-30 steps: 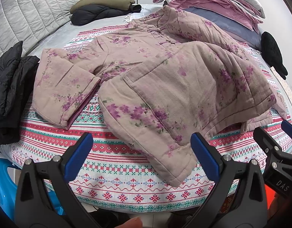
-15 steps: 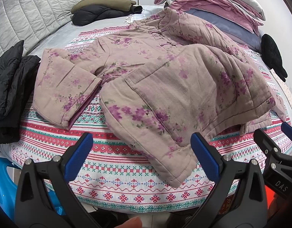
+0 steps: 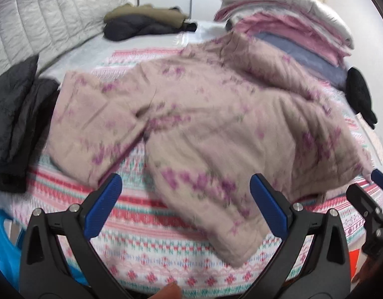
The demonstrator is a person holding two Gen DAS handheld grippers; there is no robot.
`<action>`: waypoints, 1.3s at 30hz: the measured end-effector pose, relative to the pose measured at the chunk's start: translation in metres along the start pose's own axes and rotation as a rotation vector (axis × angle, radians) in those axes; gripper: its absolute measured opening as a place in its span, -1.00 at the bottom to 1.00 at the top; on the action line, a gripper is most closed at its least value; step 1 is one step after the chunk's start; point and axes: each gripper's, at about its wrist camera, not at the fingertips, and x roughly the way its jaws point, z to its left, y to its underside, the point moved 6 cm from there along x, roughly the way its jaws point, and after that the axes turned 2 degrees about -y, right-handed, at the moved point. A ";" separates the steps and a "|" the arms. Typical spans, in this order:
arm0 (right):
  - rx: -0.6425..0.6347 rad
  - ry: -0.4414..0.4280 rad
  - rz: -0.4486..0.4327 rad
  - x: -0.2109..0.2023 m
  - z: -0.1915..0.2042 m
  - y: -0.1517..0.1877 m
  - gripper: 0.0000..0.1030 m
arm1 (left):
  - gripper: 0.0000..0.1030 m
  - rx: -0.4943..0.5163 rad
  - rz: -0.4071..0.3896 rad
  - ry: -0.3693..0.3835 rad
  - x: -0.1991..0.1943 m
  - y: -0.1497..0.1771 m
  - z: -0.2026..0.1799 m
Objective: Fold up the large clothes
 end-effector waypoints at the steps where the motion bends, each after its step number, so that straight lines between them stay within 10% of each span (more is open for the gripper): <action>1: -0.022 -0.008 -0.011 -0.002 -0.001 -0.010 1.00 | 0.98 0.020 -0.003 0.033 0.001 -0.008 0.000; 9: -0.134 -0.112 0.014 0.013 -0.026 -0.090 1.00 | 0.98 0.102 -0.016 0.062 0.021 -0.075 0.022; 23: -0.045 -0.201 0.208 0.181 -0.129 -0.183 1.00 | 0.97 0.182 0.142 -0.014 0.199 -0.184 0.098; 31: 0.030 -0.222 0.198 0.263 -0.167 -0.212 1.00 | 0.76 0.039 0.313 -0.010 0.307 -0.192 0.145; 39: 0.116 -0.314 0.306 0.320 -0.172 -0.200 0.97 | 0.53 -0.039 0.302 0.078 0.317 -0.186 0.147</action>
